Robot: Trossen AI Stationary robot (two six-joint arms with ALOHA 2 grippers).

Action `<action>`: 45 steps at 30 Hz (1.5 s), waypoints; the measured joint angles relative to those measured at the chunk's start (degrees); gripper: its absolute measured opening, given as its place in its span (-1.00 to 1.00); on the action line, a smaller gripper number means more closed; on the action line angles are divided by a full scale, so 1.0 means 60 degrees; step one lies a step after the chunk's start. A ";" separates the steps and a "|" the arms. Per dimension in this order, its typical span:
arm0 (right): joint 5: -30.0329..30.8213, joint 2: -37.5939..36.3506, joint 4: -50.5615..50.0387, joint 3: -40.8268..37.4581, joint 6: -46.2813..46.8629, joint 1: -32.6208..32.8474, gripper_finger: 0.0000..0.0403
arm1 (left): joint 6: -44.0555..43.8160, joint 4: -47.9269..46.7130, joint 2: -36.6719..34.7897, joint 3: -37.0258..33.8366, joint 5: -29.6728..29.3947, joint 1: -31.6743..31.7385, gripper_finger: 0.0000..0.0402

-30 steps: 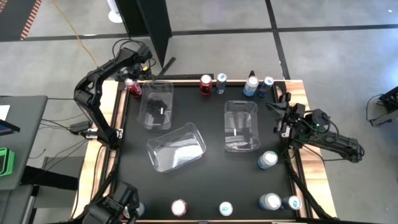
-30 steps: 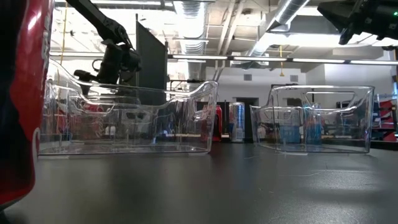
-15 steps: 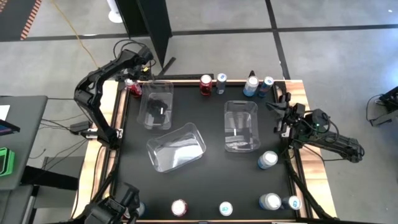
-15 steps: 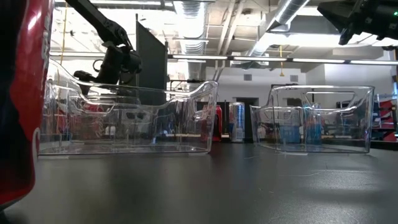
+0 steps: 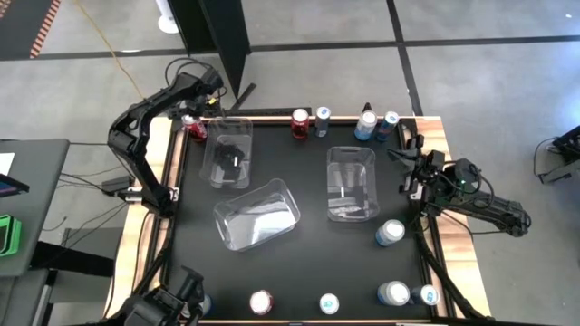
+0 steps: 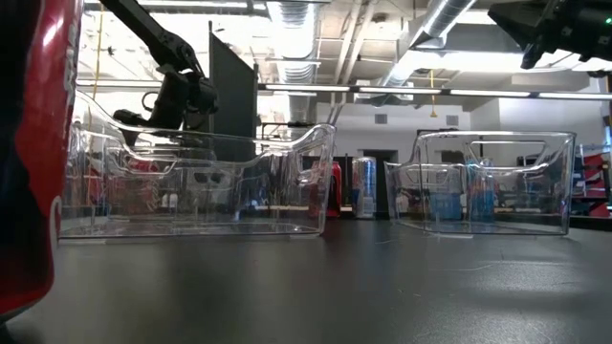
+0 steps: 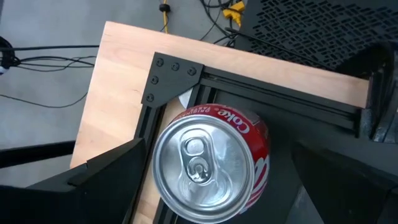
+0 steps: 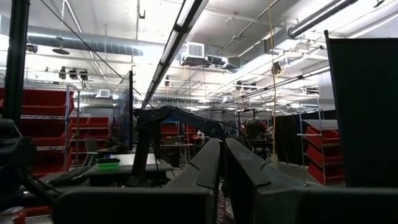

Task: Sort soda cans
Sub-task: Put the top left red soda can into the left transparent bin

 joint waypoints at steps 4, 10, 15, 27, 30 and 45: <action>0.0000 -0.0003 -0.0003 0.0000 0.0000 0.0000 -0.77 | 0.0007 0.0090 0.0000 -0.0076 -0.0003 -0.0036 0.99; 0.0000 -0.0003 -0.0003 0.0000 0.0000 0.0000 -0.77 | 0.0044 0.0137 0.0000 -0.0159 0.0004 -0.0036 0.99; 0.0000 -0.0001 -0.0003 -0.0002 0.0000 0.0000 -0.77 | 0.0042 0.0147 0.0000 -0.0159 0.0054 -0.0036 0.99; 0.0000 -0.0003 -0.0004 -0.0001 0.0007 -0.0004 -0.77 | -0.0033 0.0041 0.0284 -0.0155 0.0219 -0.0036 0.99; 0.0000 -0.0003 -0.0007 -0.0001 0.0010 -0.0003 -0.77 | -0.0025 0.0092 0.0462 -0.0156 0.0365 -0.0029 0.99; 0.0000 -0.0003 -0.0007 -0.0002 0.0000 -0.0007 -0.77 | 0.0005 0.0224 0.0444 -0.0151 0.0622 -0.0007 0.94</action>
